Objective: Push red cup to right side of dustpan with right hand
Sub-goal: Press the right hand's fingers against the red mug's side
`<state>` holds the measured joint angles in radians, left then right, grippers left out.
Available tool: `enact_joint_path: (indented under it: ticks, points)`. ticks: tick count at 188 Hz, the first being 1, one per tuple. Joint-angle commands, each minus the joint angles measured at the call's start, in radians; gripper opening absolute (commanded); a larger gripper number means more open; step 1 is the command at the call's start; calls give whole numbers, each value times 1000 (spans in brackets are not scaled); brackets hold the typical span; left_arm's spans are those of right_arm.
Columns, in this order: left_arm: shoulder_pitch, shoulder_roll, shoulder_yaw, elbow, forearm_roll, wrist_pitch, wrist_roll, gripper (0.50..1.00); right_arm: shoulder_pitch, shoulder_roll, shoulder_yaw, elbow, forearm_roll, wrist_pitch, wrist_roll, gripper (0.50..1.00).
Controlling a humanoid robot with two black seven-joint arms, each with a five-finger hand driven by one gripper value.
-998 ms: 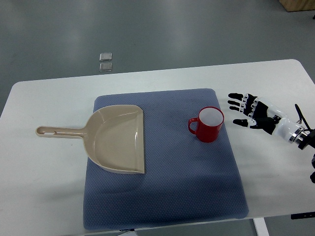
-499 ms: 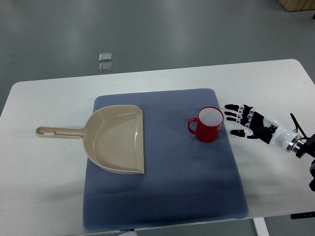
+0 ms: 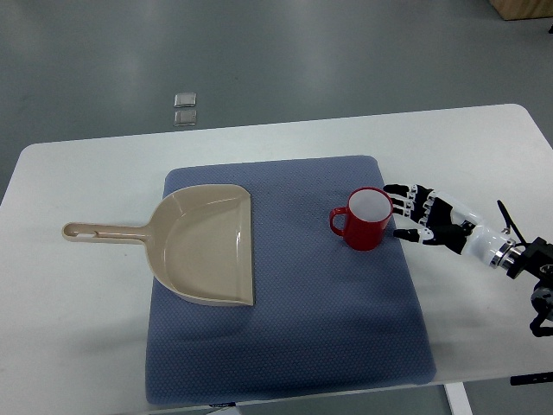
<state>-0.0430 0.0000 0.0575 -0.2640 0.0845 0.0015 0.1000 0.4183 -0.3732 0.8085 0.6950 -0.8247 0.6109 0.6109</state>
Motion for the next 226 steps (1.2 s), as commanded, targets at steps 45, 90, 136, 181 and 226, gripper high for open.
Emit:
enact_joint_path:
  ticks: [45,90,136,181,226]
  points:
    - [0,0,1,0,0,0,0,1000,16,50,-23,0,-8,0,0,934]
    - [0,0,1,0,0,0,1,1000,16,77,-23,-2,-24,0,0,934]
    - [0,0,2,-1,0,0,1,1000,28,100,-23,-3,-25,0,0,934]
    - [0,0,2,-4,0,0,1,1000,43,129,-45,-5,-24,-22,0,934]
    - [0,0,2,-4,1,0,1,1000,45,155,-64,-8,-24,-53,0,934]
